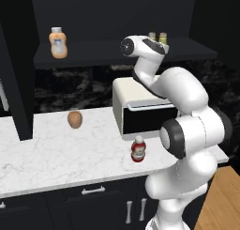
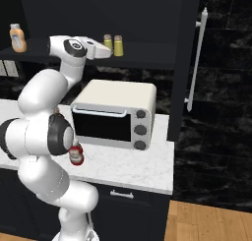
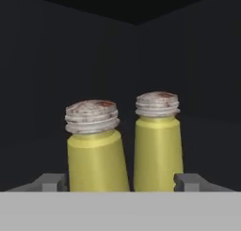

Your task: Put the shaker and condiment bottle from the counter next to their counterparts in the cabinet.

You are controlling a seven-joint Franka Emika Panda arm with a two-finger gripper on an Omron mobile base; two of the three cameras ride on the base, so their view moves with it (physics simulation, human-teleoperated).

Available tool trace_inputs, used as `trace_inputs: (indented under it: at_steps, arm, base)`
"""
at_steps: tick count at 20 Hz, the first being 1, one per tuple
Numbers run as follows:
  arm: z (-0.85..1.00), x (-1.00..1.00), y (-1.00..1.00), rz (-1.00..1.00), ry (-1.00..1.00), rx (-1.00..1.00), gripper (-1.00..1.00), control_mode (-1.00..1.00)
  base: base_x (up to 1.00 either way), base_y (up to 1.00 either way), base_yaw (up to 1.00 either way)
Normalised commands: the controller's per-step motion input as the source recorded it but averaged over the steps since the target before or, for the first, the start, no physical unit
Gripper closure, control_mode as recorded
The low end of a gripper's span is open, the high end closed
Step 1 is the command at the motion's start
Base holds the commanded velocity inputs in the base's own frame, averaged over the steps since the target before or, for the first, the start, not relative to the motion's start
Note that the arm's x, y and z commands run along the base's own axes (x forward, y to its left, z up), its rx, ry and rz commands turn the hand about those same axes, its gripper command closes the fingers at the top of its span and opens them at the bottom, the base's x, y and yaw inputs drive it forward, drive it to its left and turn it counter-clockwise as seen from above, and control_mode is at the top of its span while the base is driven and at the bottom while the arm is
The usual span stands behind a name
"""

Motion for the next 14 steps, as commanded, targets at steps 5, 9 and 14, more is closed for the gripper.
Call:
trace_inputs:
  at_steps: [5, 9, 14]
  arm:
    - [0.0, -0.99, 0.0, -0.04, -0.01, 0.11, -1.0, -1.0]
    - [0.0, -1.0, 0.0, -0.03, -0.06, 0.09, -1.0, -1.0]
    - [0.0, -1.0, 0.0, 0.0, -0.11, 0.07, -1.0, -1.0]
  base:
    - [0.0, 0.0, 0.0]
    - [0.0, 0.0, 0.0]
    - [0.0, 0.0, 0.0]
